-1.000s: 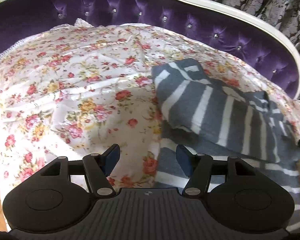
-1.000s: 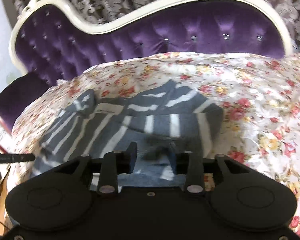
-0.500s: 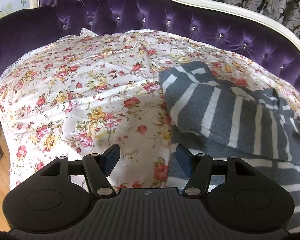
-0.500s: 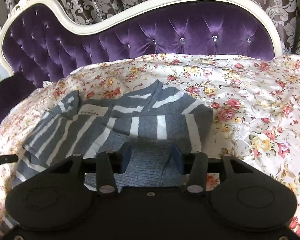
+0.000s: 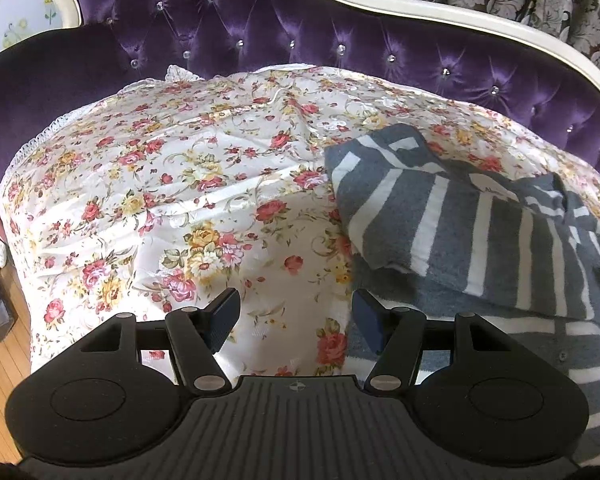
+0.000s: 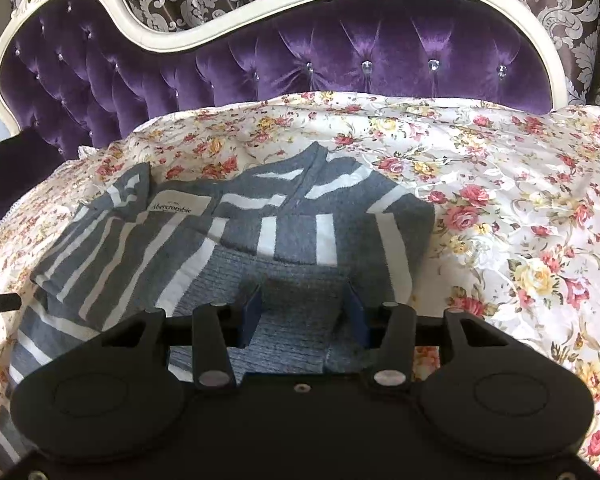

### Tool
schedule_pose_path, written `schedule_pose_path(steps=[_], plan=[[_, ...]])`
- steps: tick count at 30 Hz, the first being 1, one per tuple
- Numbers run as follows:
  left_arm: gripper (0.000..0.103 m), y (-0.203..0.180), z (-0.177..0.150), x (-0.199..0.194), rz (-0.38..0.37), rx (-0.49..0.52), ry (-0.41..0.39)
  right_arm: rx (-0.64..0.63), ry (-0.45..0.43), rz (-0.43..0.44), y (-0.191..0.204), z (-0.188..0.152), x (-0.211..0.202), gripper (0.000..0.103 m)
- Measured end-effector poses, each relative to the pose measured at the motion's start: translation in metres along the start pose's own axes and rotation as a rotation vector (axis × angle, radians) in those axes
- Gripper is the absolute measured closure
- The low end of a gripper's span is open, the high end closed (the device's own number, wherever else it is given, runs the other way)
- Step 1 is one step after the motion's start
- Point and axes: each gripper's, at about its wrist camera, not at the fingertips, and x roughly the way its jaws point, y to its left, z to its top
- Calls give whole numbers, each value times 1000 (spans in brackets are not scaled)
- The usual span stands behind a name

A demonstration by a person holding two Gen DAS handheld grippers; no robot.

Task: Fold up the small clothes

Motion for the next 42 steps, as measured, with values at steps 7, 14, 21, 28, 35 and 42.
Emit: schedule_pose_path(steps=[7, 14, 21, 28, 35, 42], plan=[[43, -1, 1, -5, -7, 4, -13, -11, -18, -9, 3, -2, -4, 48], [43, -7, 2, -37, -18, -18, -61, -11, -102, -18, 8, 0, -32, 40], [43, -11, -1, -88, -30, 4, -112, 5, -191, -4, 23, -2, -85, 30], [43, -15, -19, -134, 68, 33, -174, -16, -262, -11, 47, -18, -133, 7], [43, -18, -50, -148, 64, 64, -145, -49, -253, -124, 74, -45, -152, 4], [43, -21, -85, -143, 33, 87, -80, -15, -170, -117, 78, -73, -156, 4]])
